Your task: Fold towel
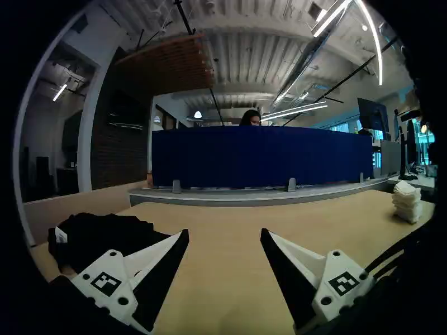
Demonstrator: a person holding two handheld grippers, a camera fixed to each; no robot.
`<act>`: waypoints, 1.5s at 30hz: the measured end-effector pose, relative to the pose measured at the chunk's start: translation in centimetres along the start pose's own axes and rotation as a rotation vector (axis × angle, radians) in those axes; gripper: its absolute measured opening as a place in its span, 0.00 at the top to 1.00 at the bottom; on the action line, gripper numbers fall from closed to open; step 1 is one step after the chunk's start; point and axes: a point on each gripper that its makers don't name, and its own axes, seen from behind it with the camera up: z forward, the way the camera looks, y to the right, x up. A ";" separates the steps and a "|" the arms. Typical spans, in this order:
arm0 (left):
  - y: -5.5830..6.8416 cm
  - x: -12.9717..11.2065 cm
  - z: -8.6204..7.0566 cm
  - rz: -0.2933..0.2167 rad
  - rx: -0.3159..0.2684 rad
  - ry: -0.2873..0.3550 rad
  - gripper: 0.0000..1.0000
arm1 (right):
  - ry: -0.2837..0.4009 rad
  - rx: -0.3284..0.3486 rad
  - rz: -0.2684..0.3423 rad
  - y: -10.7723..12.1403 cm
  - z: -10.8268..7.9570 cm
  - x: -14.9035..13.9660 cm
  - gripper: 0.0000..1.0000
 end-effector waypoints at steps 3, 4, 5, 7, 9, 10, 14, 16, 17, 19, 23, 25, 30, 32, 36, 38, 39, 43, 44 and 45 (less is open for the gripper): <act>0.0 0.0 0.0 0.000 0.000 0.000 0.05 | 0.014 -0.003 0.004 0.9 -0.3 0.4 0.01; 0.0 0.0 0.0 0.000 0.000 0.000 0.05 | 0.019 -0.004 0.007 1.2 -0.4 0.4 0.01; 0.0 0.0 0.0 -0.001 0.000 0.000 0.05 | 0.025 -0.005 0.009 1.6 -0.6 0.4 0.00; 0.0 0.0 0.0 0.000 0.000 0.000 0.05 | 0.027 -0.006 0.015 2.2 -0.7 -0.1 0.00; -0.1 -0.1 0.0 0.000 0.000 0.000 0.05 | 0.030 -0.009 0.023 2.8 -0.7 -0.9 0.01; -0.1 -0.1 0.0 0.001 0.000 0.000 0.05 | 0.031 -0.011 0.027 3.2 -0.6 -1.4 0.01; -0.2 -0.1 0.0 0.000 0.000 0.001 0.05 | 0.037 -0.027 0.042 4.5 -0.4 -3.6 0.01; -0.2 -0.1 0.0 0.000 0.000 0.001 0.05 | 0.038 -0.026 0.048 4.7 -0.4 -4.8 0.01; -0.2 -0.1 0.0 0.001 0.000 0.000 0.05 | 0.039 -0.025 0.051 4.8 -0.4 -5.5 0.01; -0.2 -0.2 0.0 0.001 0.000 0.001 0.05 | 0.039 -0.015 0.054 4.9 -0.3 -6.9 0.01; -0.2 -0.2 0.0 0.000 0.000 0.001 0.05 | 0.032 -0.008 0.058 5.4 -0.3 -10.1 0.01; -0.2 -0.2 0.0 0.001 0.000 0.001 0.05 | 0.030 -0.009 0.048 5.7 -0.2 -11.5 0.01; -0.2 -0.2 -0.1 0.001 0.000 0.001 0.05 | 0.045 -0.018 0.024 6.4 -0.2 -14.3 0.01; -0.3 -0.2 -0.1 0.000 0.000 0.001 0.05 | 0.053 -0.024 0.020 6.6 -0.1 -15.2 0.01; -0.3 -0.2 0.0 0.001 0.000 0.001 0.05 | 0.061 -0.024 0.024 6.2 0.0 -16.6 0.01; -0.3 -0.2 0.0 0.001 0.000 0.001 0.05 | 0.060 -0.023 0.026 6.0 0.1 -17.3 0.01; -0.3 -0.2 0.0 0.001 0.000 0.001 0.05 | 0.062 -0.024 0.029 5.9 0.1 -17.6 0.01; -0.4 -0.2 0.0 0.001 0.000 0.001 0.05 | 0.069 -0.034 0.039 5.9 0.2 -18.5 0.01; -0.4 -0.2 0.0 0.001 0.000 0.001 0.05 | 0.070 -0.037 0.041 5.9 0.1 -18.8 0.01; -0.3 -0.2 0.0 0.001 0.000 0.001 0.05 | 0.070 -0.041 0.041 5.9 0.1 -18.8 0.01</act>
